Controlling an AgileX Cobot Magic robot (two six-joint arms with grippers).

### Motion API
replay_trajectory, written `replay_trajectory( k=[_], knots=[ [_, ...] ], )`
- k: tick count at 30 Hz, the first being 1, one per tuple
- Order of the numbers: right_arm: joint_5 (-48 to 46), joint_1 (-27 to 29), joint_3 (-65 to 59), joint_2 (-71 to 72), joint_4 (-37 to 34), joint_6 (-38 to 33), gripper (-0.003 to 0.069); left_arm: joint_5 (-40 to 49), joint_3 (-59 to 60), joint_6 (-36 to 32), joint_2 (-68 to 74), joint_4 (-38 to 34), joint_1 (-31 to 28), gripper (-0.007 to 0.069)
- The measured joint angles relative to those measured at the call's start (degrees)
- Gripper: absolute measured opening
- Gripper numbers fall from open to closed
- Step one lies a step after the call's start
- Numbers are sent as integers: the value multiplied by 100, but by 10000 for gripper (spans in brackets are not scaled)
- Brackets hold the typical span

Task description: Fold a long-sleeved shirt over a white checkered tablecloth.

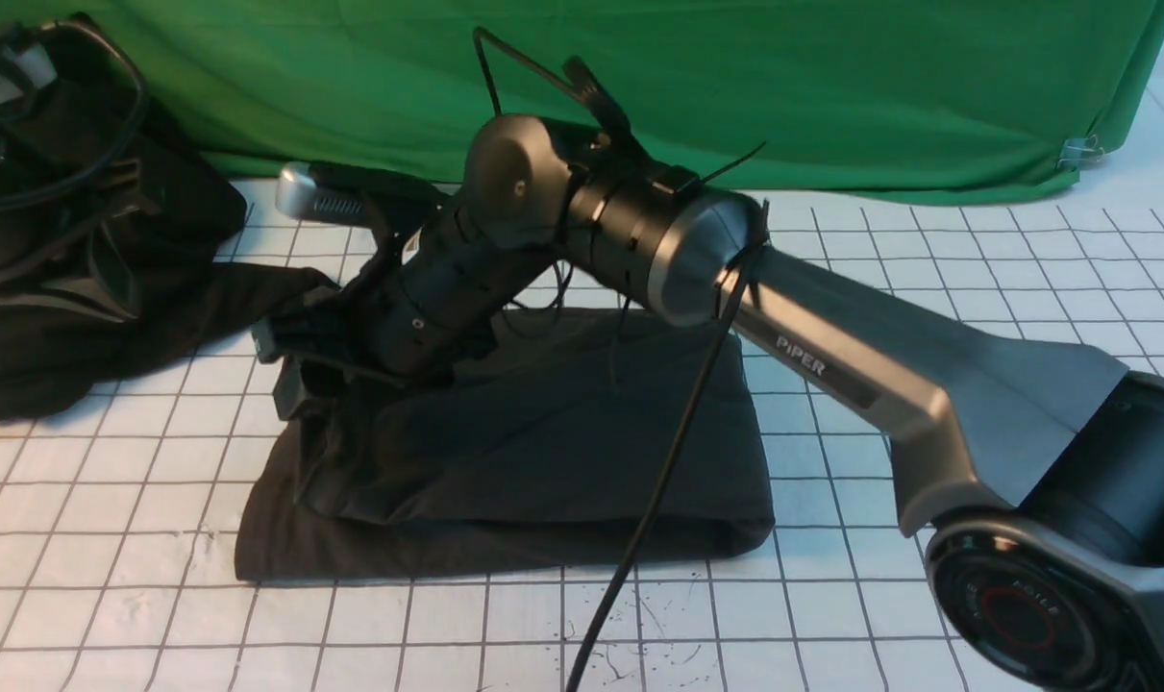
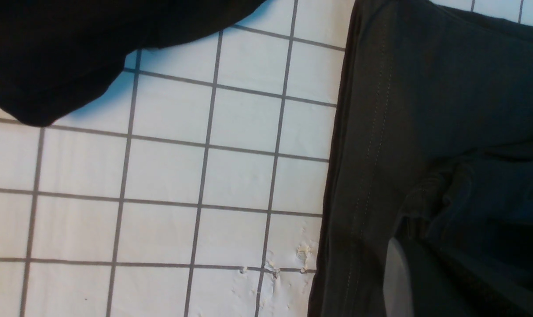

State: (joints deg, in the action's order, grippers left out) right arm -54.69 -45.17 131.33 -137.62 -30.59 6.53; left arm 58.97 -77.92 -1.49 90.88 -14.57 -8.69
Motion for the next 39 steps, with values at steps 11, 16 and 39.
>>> replay_trajectory(
  k=[11,16,39],
  knots=[
    [-1391,1037,366,1192,1662,-698,37,224,11,-324,34,-469,549,-4],
    [-1464,1456,-1254,2139,1930,-1015,2,-432,41,-325,382,-457,1206,45],
    [-1026,1703,-2945,2911,2000,-1331,1,-1082,35,-582,1730,-130,1557,34]
  ],
)
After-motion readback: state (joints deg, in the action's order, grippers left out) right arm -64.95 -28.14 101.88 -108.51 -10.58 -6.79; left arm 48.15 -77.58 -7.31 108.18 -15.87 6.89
